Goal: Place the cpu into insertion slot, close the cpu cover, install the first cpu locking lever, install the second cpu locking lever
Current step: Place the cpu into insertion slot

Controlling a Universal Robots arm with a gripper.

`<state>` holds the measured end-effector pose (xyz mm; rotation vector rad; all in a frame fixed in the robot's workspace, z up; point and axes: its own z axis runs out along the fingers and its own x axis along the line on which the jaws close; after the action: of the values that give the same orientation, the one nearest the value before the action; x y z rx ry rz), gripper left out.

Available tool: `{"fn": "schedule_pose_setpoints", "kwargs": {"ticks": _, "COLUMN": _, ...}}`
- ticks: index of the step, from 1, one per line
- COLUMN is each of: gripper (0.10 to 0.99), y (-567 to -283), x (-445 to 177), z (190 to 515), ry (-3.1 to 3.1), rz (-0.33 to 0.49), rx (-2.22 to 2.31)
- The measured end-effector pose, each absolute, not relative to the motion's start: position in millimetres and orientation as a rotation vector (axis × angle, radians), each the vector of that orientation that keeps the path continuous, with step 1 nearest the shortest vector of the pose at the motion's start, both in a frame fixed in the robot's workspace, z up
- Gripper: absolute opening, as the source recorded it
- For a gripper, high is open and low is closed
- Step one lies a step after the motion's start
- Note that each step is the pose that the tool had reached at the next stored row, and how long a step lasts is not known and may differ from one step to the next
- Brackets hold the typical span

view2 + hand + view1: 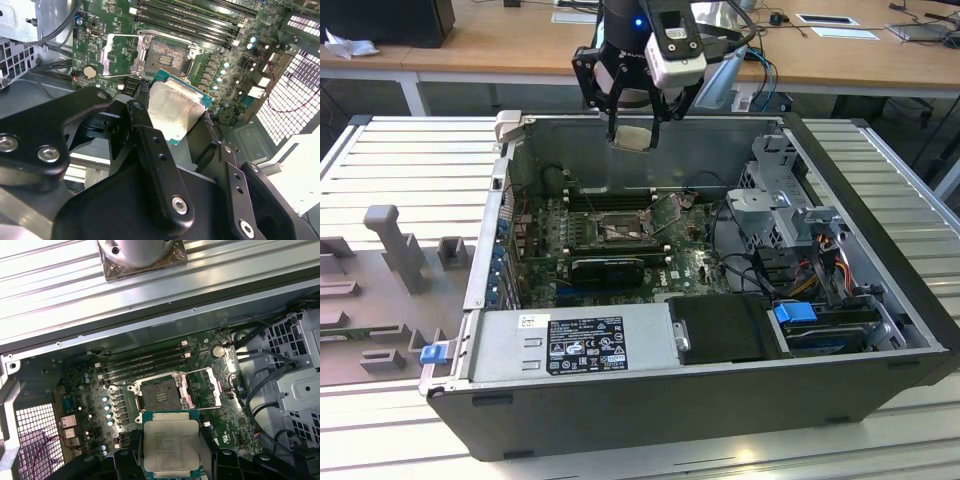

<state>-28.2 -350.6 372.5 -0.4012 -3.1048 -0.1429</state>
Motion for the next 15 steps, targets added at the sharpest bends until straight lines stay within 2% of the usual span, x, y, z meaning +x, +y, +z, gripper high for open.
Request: {"fn": "schedule_pose_setpoints", "kwargs": {"ticks": 15, "gripper": 0.541, "y": -350.6, "x": -28.2, "z": 372.4, "ry": -3.098, "rz": -0.143, "rx": -0.467}}
